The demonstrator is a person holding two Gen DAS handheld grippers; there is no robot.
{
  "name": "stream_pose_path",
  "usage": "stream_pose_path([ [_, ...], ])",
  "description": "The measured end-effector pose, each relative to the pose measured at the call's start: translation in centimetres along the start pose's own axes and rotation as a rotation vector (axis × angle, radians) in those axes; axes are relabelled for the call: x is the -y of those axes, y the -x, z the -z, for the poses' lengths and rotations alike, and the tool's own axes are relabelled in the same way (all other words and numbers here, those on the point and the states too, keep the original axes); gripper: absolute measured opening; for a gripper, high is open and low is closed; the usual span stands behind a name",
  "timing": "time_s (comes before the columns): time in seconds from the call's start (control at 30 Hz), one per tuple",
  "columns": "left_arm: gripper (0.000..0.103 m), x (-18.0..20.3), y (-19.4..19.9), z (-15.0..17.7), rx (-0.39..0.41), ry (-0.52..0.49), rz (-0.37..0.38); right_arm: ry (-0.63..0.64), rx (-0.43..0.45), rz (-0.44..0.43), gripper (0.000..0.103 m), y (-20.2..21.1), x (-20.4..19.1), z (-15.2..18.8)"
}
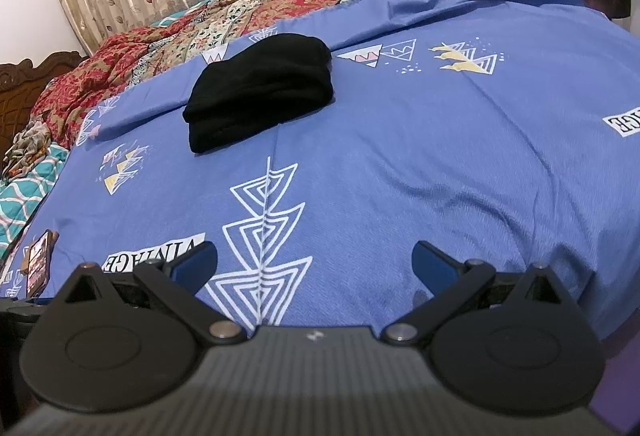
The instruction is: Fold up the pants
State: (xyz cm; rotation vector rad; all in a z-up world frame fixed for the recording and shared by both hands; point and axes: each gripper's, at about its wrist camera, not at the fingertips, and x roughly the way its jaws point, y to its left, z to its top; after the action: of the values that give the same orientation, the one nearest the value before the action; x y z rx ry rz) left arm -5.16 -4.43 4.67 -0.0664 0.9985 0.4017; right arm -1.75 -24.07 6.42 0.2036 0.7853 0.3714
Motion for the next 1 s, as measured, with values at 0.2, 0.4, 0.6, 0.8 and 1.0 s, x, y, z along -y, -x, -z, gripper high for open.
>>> stream_pose_path([
  [0.2, 0.103, 0.27, -0.04, 0.06, -0.001, -0.013, 0.005, -0.002, -0.005, -0.001, 0.103, -0.07, 0.10, 0.03],
  [0.4, 0.103, 0.35, -0.09, 0.11, -0.006, -0.018, 0.016, -0.002, -0.009, 0.001, 0.103, -0.16, 0.02, 0.09],
  [0.6, 0.103, 0.46, -0.16, 0.22, -0.012, -0.021, 0.025, -0.003, -0.010, 0.002, 0.103, -0.17, -0.04, 0.09],
  [0.8, 0.103, 0.50, -0.14, 0.21, -0.018, -0.022, 0.033, 0.002, -0.003, 0.004, 0.103, -0.17, 0.00, 0.14],
  [1.0, 0.103, 0.53, 0.43, -0.05, -0.008, -0.018, 0.046, 0.039, 0.048, 0.006, 0.103, 0.73, -0.44, -0.08],
])
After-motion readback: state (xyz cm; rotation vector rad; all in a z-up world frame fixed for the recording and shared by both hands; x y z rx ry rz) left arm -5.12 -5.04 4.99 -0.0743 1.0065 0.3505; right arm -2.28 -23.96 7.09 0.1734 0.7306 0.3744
